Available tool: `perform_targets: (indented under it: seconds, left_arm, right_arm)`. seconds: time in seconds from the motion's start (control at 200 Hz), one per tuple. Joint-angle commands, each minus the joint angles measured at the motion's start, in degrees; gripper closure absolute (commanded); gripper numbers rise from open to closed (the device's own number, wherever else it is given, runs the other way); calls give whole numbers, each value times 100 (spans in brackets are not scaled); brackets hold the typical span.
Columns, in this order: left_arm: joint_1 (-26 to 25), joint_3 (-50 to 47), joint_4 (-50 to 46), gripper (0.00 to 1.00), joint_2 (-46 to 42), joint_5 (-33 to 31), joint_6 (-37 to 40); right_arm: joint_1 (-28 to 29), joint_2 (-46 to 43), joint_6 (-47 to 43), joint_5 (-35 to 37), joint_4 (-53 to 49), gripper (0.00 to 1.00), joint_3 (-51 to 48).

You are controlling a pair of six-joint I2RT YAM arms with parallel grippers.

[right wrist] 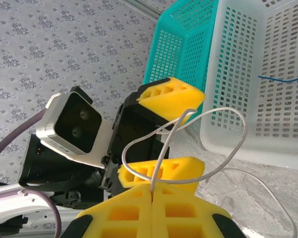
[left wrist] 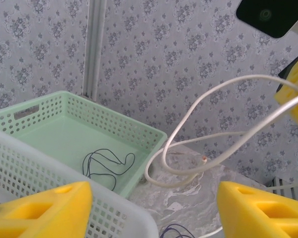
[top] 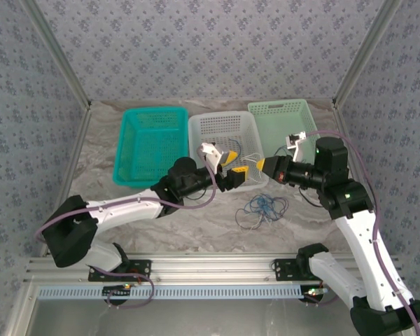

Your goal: Untangle the cables

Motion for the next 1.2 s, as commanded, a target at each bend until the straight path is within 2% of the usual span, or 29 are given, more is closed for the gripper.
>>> perform_targets:
  seconds: [0.0,0.24,0.52,0.655,0.785,1.019,1.194]
  left_arm:
    - [-41,229,373,38,106,95,-101]
    - [-37,368,442,39,196,19,-147]
    - [-41,303,541,33,107,99,-229]
    - [-46,315,580,35,149,101,-243]
    - [-41,389,646,45,239,155,-253]
    - [-38,564,658,79,388,226,-281]
    - [-25,533,358,86,339,126,-313]
  right_arm:
    - [-35,-101,119,-180,166,100,-42]
    - [-36,-141,142,-228,163,100,-109]
    - [-93,-183,108,-159,99,100,-148]
    - [-90,-159,228,-251,268,100,-157]
    - [-88,-178,281,-304,316,100,-143]
    - [-99,-231,319,-309,338,100,-178]
    - [-315,-229,156,-255,133,100,-48]
